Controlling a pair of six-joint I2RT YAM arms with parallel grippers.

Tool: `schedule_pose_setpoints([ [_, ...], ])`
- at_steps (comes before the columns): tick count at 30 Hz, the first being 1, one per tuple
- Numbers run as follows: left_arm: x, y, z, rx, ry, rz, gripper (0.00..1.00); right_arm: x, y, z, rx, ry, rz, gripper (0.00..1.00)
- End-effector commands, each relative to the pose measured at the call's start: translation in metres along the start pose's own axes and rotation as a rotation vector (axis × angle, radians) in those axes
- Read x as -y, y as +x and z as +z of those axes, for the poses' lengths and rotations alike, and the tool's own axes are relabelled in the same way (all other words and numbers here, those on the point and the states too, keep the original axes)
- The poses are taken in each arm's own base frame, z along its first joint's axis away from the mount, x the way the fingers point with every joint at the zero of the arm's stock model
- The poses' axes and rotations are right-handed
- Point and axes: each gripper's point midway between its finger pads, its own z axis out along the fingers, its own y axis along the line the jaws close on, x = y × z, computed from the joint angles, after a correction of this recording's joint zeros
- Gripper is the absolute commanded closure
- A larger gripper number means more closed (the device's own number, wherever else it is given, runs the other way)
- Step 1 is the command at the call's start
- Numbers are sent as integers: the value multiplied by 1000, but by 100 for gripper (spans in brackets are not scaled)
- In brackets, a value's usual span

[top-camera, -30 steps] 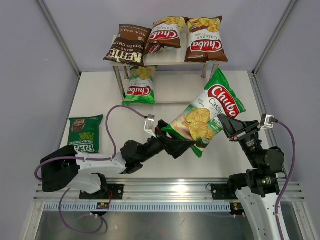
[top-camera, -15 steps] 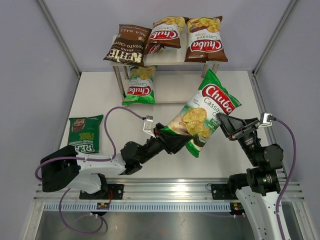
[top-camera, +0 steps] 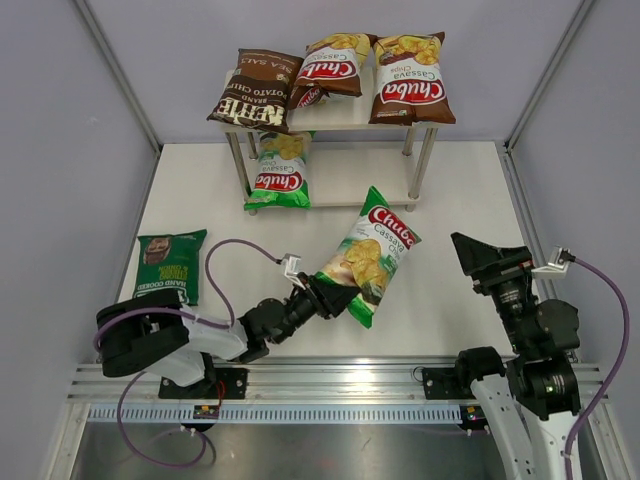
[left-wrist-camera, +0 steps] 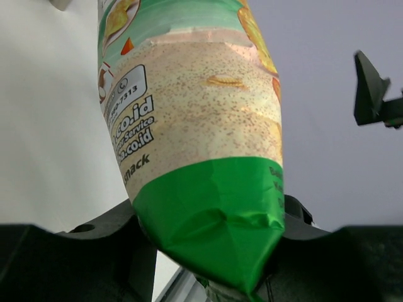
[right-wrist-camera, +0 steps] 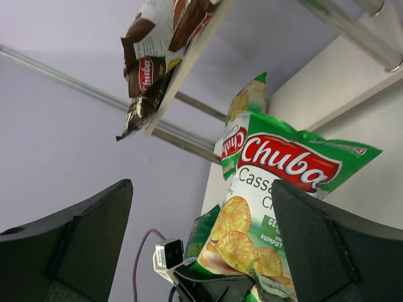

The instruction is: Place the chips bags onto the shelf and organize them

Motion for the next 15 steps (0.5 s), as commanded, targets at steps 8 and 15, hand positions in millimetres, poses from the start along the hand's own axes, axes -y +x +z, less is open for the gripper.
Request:
schedule_pose_setpoints([
  [8, 37, -112, 38, 368, 139, -196, 100, -8, -27, -20, 116, 31, -99, 2],
  [15, 13, -148, 95, 428, 82, -192, 100, -17, -28, -20, 115, -6, -99, 1],
])
